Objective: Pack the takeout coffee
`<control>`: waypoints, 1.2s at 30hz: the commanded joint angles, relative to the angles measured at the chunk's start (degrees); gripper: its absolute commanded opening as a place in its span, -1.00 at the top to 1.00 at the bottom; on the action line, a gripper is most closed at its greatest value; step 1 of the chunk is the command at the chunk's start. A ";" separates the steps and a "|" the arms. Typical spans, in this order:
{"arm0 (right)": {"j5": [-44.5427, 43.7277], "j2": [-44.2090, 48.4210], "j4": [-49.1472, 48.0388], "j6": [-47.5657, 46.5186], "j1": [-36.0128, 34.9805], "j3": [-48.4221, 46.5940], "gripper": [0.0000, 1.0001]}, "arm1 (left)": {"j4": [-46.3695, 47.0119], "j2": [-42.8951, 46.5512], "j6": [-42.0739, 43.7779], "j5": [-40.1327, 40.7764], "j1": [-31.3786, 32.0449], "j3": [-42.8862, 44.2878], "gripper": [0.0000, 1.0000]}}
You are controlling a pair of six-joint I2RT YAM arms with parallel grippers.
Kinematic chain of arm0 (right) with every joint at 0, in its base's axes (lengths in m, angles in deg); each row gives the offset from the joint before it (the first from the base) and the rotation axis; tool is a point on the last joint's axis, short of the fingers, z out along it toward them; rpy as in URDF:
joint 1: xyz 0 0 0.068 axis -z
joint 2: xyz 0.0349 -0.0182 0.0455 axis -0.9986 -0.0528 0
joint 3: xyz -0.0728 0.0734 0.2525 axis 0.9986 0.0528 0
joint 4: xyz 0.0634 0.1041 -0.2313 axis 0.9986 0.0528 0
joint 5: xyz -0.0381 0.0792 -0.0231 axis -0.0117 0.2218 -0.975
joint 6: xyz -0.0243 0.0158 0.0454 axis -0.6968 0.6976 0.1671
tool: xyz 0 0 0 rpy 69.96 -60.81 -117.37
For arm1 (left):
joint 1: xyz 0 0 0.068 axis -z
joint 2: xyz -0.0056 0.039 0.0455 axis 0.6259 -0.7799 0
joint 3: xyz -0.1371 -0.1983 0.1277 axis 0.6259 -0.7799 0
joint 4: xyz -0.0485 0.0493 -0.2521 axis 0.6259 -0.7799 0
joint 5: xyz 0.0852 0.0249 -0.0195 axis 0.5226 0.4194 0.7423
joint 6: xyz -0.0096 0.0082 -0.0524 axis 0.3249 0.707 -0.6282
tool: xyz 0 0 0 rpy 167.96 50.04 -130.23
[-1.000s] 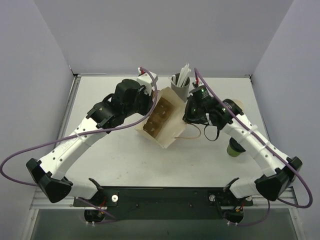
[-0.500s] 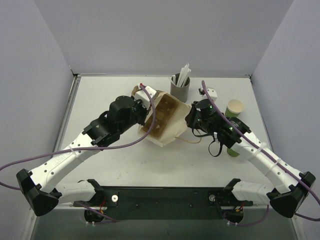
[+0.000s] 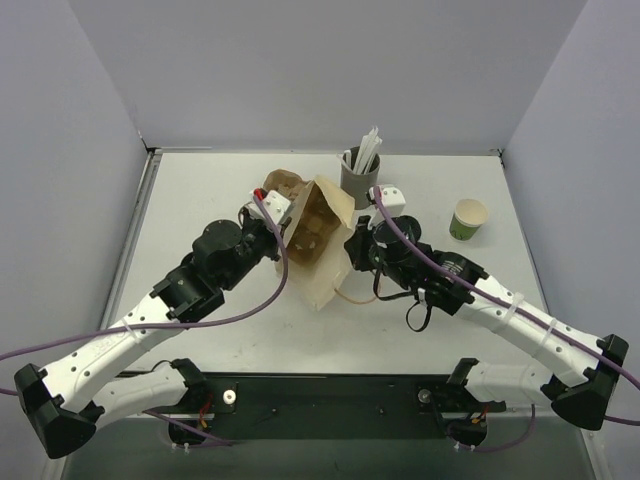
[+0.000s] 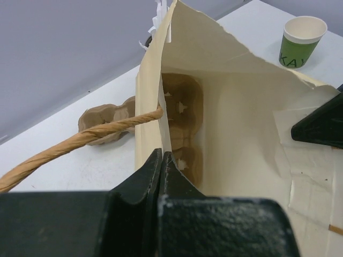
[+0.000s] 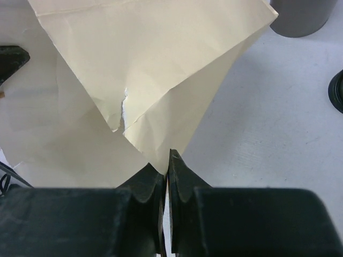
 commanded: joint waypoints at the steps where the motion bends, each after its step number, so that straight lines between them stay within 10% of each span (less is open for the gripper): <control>1: -1.86 0.66 -2.93 -0.64 -0.86 1.26 1.00 | 11.34 3.35 4.71 0.50 0.37 -1.60 1.00; 6: -3.71 -4.52 5.30 0.67 -0.33 -7.95 1.00 | 3.98 1.78 5.16 0.76 0.19 2.96 1.00; 10: -3.80 -6.20 11.65 2.07 1.07 -16.48 -0.07 | -6.66 -3.14 2.00 3.66 -0.24 11.75 1.00; 16: 7.10 -5.58 18.50 6.38 11.44 -26.68 -0.70 | -18.88 -9.65 -0.45 -2.10 -4.54 19.31 1.00; 24: 2.72 -8.92 35.65 8.23 16.36 -37.51 -0.77 | -38.92 -24.85 -8.37 -11.80 -12.46 32.94 1.00; 36: 0.51 -1.73 48.22 10.16 38.15 -16.34 -0.85 | -42.45 -25.56 -12.95 -9.34 -12.81 36.53 1.00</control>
